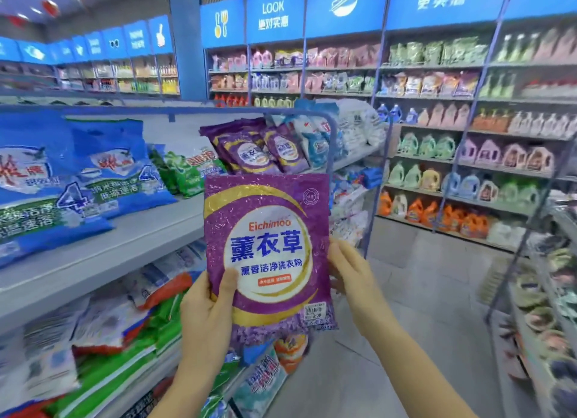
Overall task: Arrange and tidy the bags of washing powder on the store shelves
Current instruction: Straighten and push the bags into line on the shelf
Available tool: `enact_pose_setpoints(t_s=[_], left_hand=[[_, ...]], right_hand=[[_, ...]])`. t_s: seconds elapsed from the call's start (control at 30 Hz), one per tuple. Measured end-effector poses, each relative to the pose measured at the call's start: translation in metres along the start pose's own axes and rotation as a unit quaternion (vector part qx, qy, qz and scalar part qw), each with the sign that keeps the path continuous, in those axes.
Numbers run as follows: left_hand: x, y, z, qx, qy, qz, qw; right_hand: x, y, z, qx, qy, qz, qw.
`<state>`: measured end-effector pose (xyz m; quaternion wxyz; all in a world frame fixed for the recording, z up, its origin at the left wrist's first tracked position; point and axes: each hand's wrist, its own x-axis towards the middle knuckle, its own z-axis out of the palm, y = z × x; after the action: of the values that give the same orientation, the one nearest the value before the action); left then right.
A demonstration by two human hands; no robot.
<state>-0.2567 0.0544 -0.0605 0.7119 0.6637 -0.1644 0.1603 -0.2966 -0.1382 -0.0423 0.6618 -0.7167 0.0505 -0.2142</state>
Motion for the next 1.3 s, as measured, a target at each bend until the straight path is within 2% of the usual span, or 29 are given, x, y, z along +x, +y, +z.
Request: enact_pose_setpoints(t_s=[0.1,0.23,0.57,0.8,0.9,1.07,1.13,1.3], left_hand=[[0.025,-0.022,0.027,-0.01,0.033,-0.025,0.999],[0.073,-0.054,0.068,-0.01,0.056,-0.023,0.998],[0.245,-0.103,0.158,0.0,0.046,-0.018,0.999],[0.357,-0.123,0.191,-0.048,0.035,-0.092,0.994],[0.401,-0.135,0.205,-0.059,0.068,-0.117,0.989],[0.448,-0.165,0.226,-0.003,0.153,-0.121,0.981],[0.452,-0.177,0.231,-0.01,0.186,-0.136,0.973],[0.438,-0.2,0.249,-0.031,0.256,-0.175,0.95]], right_hand=[[0.028,0.032,-0.012,-0.013,-0.046,0.049,0.998],[0.086,0.056,-0.024,-0.034,-0.109,0.057,0.992],[0.306,0.075,-0.038,-0.058,-0.135,-0.024,0.989],[0.445,0.076,-0.034,-0.042,-0.165,-0.059,0.984],[0.506,0.081,-0.027,-0.029,-0.197,-0.077,0.977],[0.583,0.099,-0.011,-0.029,-0.262,-0.083,0.961],[0.601,0.108,-0.007,-0.056,-0.294,-0.078,0.951],[0.605,0.128,-0.011,-0.144,-0.345,-0.152,0.915]])
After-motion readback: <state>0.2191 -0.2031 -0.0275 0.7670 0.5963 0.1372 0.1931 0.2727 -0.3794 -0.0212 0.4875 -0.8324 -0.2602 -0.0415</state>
